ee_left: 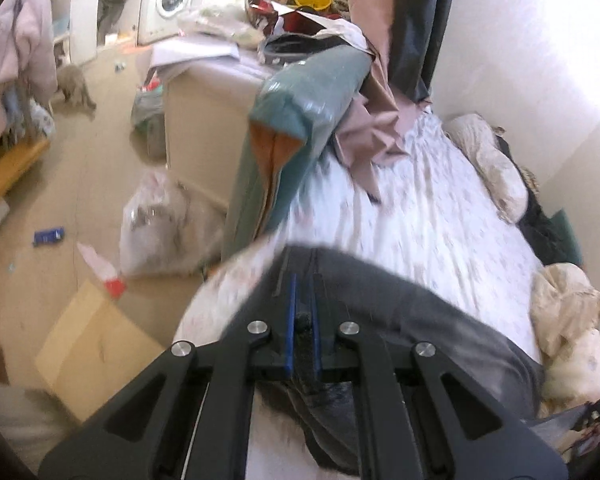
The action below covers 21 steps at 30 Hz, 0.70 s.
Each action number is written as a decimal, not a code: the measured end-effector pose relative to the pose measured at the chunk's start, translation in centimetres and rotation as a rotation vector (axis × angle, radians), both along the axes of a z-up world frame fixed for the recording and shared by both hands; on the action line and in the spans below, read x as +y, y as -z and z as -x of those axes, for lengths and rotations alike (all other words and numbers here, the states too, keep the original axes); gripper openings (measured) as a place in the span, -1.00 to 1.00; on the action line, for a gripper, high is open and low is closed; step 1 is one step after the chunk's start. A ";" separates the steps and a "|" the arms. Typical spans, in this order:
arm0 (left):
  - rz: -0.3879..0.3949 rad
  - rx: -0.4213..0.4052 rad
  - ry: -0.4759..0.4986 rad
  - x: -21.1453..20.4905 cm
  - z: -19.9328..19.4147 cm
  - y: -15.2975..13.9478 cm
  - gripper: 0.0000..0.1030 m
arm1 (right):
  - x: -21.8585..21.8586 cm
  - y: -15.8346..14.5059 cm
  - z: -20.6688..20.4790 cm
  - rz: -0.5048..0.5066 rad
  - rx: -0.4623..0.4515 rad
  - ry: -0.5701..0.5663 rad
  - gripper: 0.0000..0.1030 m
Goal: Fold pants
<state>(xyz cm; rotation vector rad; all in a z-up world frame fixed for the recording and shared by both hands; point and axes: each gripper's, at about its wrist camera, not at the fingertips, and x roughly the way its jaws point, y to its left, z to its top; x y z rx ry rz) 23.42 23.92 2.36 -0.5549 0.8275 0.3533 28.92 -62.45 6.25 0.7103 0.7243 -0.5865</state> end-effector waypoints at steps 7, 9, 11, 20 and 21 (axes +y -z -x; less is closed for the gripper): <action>-0.323 0.090 -0.011 -0.5 -13.6 4.6 -1.00 | 1.2 6.3 -17.8 0.209 0.227 -0.102 -0.94; -0.420 0.155 0.006 -0.8 -17.0 6.9 -1.00 | 2.6 9.0 -21.4 0.303 0.329 -0.149 -0.94; -0.502 0.205 0.032 -1.3 -19.5 9.4 -1.00 | 3.2 12.6 -24.0 0.292 0.370 -0.192 -0.93; -0.452 0.128 0.201 -5.1 -18.9 12.4 -0.72 | 4.3 18.1 -25.9 0.427 0.467 -0.335 0.35; -0.446 0.143 0.217 -5.0 -19.0 12.6 -0.14 | 4.4 17.7 -25.4 0.429 0.475 -0.355 0.53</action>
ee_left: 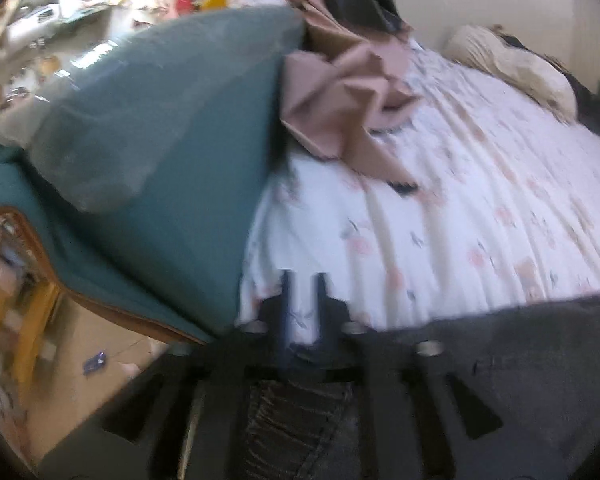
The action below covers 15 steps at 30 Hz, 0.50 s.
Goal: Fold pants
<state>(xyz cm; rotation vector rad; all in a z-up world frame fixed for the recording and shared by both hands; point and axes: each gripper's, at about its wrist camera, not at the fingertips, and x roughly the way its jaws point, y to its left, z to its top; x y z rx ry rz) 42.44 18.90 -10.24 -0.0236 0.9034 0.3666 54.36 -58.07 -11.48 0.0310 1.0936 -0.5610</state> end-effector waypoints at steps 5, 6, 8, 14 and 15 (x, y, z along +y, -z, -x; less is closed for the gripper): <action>-0.030 0.105 0.065 -0.8 0.0 1.8 0.92 | 0.1 -2.8 3.7 -0.134 0.013 -0.190 0.53; -0.042 0.129 0.078 -1.1 0.2 2.1 0.92 | -0.3 -3.9 4.9 -0.130 -0.016 -0.213 0.53; -0.058 0.190 0.118 -1.8 0.1 3.4 0.92 | -1.7 -5.7 6.8 -0.112 -0.058 -0.222 0.53; -0.253 0.233 0.106 -3.2 -1.1 6.0 0.89 | -9.8 -6.1 13.2 -0.326 -0.161 -0.119 0.53; -0.278 0.238 0.105 -3.3 -1.2 6.4 0.91 | -10.2 -4.9 13.7 -0.388 -0.133 -0.127 0.53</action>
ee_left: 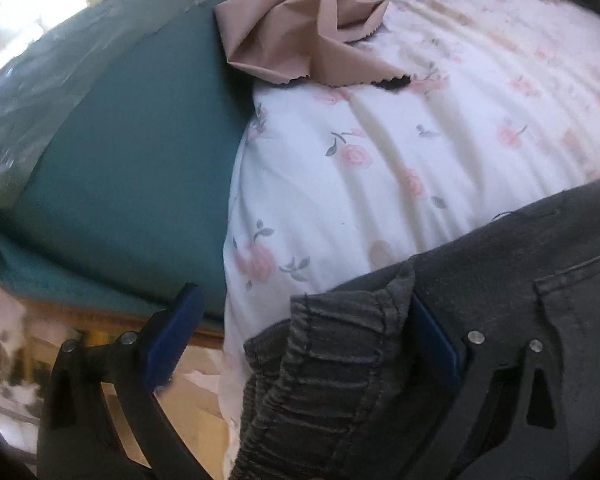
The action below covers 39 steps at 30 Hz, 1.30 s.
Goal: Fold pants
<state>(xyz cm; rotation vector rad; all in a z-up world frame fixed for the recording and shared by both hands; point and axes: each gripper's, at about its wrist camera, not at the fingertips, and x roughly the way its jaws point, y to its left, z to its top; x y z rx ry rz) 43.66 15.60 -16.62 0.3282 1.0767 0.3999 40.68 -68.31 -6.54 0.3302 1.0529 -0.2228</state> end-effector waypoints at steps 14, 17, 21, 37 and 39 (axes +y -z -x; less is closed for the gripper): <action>-0.047 -0.080 -0.054 0.9 1.3 0.1 0.98 | 2.2 8.4 1.5 0.390 0.332 0.073 0.17; -0.002 -0.124 -0.051 0.3 3.6 -1.5 0.96 | 1.4 6.4 3.5 0.145 0.212 0.083 0.19; 0.286 -0.247 -0.020 0.1 8.8 -6.1 0.95 | 1.7 3.9 7.7 -0.110 -0.046 0.155 0.79; 0.756 -0.260 -0.402 -2.5 20.5 -3.0 0.95 | 5.6 11.4 15.0 -0.664 -0.196 0.350 0.80; 0.784 -0.292 -0.544 -2.0 20.5 -1.1 0.94 | 5.1 12.0 15.8 -0.713 -0.233 0.371 0.80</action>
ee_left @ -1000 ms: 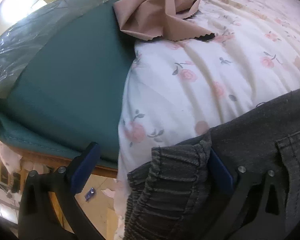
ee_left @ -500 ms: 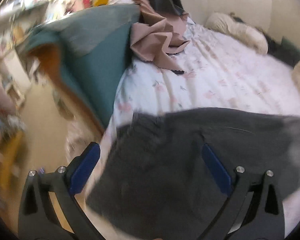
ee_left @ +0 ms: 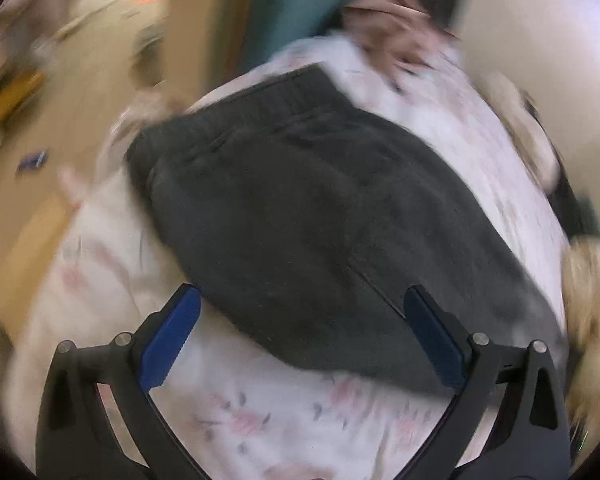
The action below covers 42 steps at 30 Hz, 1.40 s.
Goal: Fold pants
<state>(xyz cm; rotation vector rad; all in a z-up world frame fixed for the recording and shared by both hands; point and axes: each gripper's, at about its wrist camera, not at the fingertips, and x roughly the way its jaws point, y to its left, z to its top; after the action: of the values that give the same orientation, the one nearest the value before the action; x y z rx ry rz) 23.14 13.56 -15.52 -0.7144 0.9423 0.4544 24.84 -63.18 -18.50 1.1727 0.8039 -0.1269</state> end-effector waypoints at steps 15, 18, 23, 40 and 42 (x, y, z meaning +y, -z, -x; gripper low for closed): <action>-0.087 -0.099 -0.152 4.6 -4.2 2.0 0.25 | -2.2 0.3 -8.7 0.118 0.031 -0.027 0.11; -0.108 -0.122 -0.156 5.0 -4.5 1.9 -0.31 | -3.0 0.5 -9.4 0.163 0.090 0.035 -0.81; -0.203 -0.182 -0.071 3.8 -3.7 -2.2 -0.65 | -0.4 -3.7 -8.8 0.395 0.034 -0.021 -0.88; -0.113 -0.034 -0.050 12.9 12.2 -6.8 -0.69 | 3.0 -8.7 10.6 0.268 0.224 0.097 -0.89; -0.100 -0.014 -0.035 13.2 14.5 -6.5 -0.69 | 3.8 -8.4 14.0 0.247 0.272 0.124 -0.89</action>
<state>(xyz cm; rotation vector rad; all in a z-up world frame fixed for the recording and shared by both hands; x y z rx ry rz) 8.65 26.79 -8.98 -0.6434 0.8885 0.5231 10.83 -59.37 -10.10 0.9813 0.9246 -0.4833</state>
